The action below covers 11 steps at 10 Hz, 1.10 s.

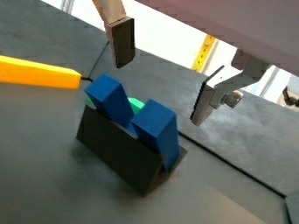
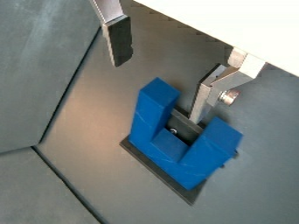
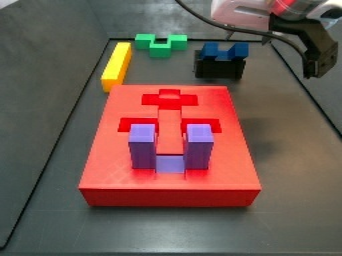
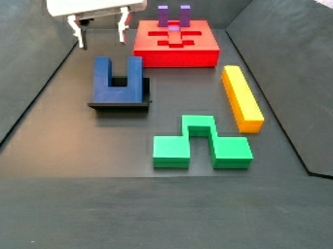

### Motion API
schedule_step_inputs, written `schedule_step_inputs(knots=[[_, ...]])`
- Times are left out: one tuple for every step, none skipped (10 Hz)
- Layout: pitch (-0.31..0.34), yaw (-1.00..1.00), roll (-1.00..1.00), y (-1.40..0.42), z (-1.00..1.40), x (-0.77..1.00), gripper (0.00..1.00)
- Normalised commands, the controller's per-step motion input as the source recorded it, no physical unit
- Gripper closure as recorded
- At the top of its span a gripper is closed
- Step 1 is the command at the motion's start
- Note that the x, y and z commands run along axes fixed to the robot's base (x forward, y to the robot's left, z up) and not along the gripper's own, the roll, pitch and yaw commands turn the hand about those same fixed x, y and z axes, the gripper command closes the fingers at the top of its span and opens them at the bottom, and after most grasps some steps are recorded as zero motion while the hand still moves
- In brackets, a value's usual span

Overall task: Pick up the blue object. Move up. Place the blue object on the fixture. Regrasp the blue object. Move to above the board. Insert the blue object.
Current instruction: Regrasp the blue object.

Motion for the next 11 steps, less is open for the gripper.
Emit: schedule_step_inputs(knots=[[0.0, 0.11, -0.19, 0.11, -0.1, 0.48, 0.0], [0.0, 0.13, -0.19, 0.05, -0.13, 0.36, 0.0], [-0.037, 0.16, 0.0, 0.0, -0.28, 0.18, 0.0], [-0.066, 0.17, 0.13, 0.0, -0.38, 0.05, 0.0], [-0.054, 0.17, 0.23, 0.0, -0.41, 0.05, 0.0], [-0.011, 0.17, 0.17, 0.0, -0.32, 0.08, 0.0], [0.0, 0.17, 0.05, 0.05, -0.17, 0.19, 0.0], [0.06, 0.16, 0.0, 0.18, 0.0, 0.28, 0.0], [0.074, 0.16, 0.08, 0.21, 0.0, 0.24, 0.0], [0.017, 0.17, 0.23, 0.17, -0.1, 0.15, 0.0], [0.0, 0.15, 0.31, 0.11, -0.18, 0.03, 0.0]])
